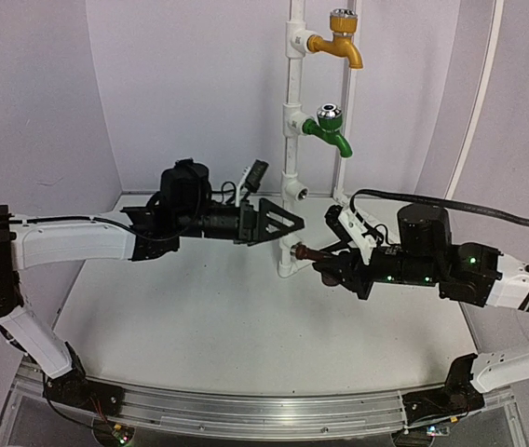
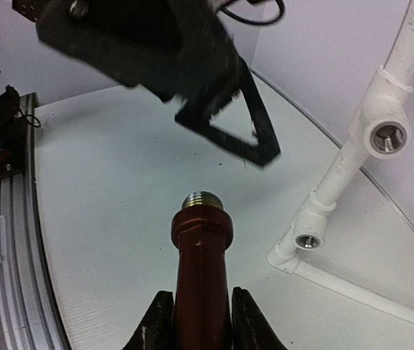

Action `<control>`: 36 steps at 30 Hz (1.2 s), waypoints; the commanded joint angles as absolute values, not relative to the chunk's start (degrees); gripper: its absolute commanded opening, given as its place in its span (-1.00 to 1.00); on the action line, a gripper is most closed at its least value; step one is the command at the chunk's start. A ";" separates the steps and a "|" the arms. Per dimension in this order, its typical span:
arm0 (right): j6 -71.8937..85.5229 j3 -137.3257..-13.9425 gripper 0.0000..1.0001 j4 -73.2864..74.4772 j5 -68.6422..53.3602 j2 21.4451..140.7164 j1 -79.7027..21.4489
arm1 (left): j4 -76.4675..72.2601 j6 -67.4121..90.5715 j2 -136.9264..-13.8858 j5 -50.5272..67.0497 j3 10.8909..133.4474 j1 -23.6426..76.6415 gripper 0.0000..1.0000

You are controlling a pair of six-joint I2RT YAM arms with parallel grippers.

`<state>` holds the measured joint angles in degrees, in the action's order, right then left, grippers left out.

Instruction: Install the water faucets

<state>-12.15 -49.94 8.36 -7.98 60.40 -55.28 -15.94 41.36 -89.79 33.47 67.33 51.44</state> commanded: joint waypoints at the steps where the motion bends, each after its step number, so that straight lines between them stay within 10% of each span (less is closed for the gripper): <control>1: -10.23 -52.76 -1.00 5.05 -16.56 59.10 -55.40 | -15.45 41.48 -93.32 40.09 70.80 54.38 0.91; 7: -9.21 -51.44 -1.00 3.83 -15.63 57.32 -55.39 | -18.44 43.64 -95.14 43.54 70.55 55.69 0.52; 15: -7.14 -49.80 -0.99 1.06 -20.31 56.89 -55.39 | -33.95 53.10 -96.22 48.16 67.47 55.99 -0.59; 18: -2.33 -46.95 -0.29 -4.55 -18.40 54.72 -55.37 | -36.48 55.21 -96.45 48.95 67.34 55.99 -0.98; 24: 5.96 -41.78 0.51 -12.47 -19.63 51.72 -55.44 | -42.59 60.20 -96.25 48.66 65.50 55.99 -1.00; 36: 7.65 -36.82 -0.20 -23.91 -21.89 51.49 -55.40 | -51.91 68.86 -98.67 48.50 63.84 55.99 -1.00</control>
<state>6.72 -38.20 -15.43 -20.96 52.42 -55.27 -44.48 65.37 -98.07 48.02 64.22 55.88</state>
